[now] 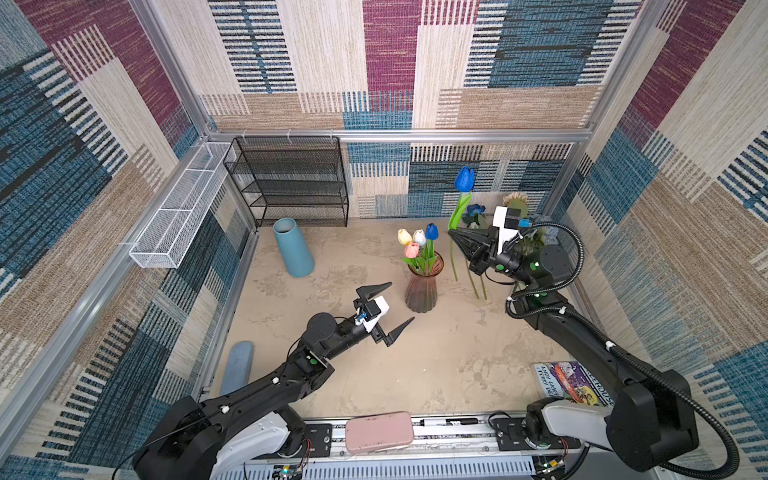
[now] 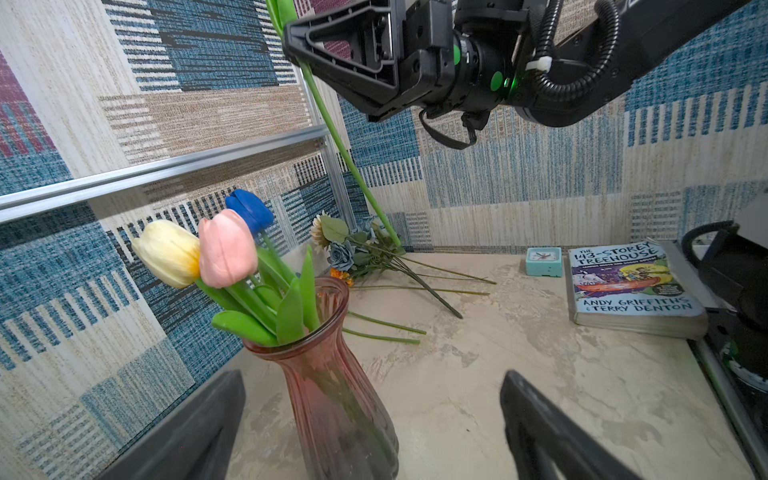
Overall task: Arrange the flowers into the vase
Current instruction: 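Lift the second blue tulip upright with the right gripper, then lower the second blue tulip stem into the vase beside the others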
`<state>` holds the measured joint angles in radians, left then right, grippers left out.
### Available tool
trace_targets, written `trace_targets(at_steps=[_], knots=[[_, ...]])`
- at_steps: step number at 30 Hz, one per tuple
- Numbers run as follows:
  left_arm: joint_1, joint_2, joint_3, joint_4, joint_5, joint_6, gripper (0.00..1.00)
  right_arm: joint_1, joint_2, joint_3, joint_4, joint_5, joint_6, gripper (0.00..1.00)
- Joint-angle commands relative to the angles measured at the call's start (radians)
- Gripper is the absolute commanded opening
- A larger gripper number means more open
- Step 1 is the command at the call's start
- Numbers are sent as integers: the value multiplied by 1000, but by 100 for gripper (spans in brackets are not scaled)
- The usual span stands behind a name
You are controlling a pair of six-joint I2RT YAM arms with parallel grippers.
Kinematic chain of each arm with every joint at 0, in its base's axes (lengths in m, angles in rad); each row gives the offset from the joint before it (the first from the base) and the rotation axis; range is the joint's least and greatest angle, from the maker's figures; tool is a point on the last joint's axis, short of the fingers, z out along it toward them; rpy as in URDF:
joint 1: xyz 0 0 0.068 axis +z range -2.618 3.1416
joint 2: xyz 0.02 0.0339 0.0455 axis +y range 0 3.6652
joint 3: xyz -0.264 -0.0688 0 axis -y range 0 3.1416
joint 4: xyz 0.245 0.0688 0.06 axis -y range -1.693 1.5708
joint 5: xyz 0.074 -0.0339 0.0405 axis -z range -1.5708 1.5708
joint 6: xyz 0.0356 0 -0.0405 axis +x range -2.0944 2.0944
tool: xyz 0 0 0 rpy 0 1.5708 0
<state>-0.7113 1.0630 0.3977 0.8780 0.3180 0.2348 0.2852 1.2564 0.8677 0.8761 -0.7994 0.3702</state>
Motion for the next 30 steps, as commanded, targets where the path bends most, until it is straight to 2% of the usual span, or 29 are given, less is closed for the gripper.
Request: trace_targets(at_steps=[1, 11, 20, 30], knots=[[-1, 11, 15, 44, 6, -15, 98, 12, 34, 2, 217, 50, 75, 0], [-1, 21, 8, 44, -2, -16, 98, 41, 200, 58, 401, 116, 127, 0], [0, 29, -6, 44, -14, -10, 99, 53, 302, 18, 500, 138, 50, 0], [-1, 36, -13, 44, -25, -2, 98, 54, 349, -38, 511, 156, -30, 0]])
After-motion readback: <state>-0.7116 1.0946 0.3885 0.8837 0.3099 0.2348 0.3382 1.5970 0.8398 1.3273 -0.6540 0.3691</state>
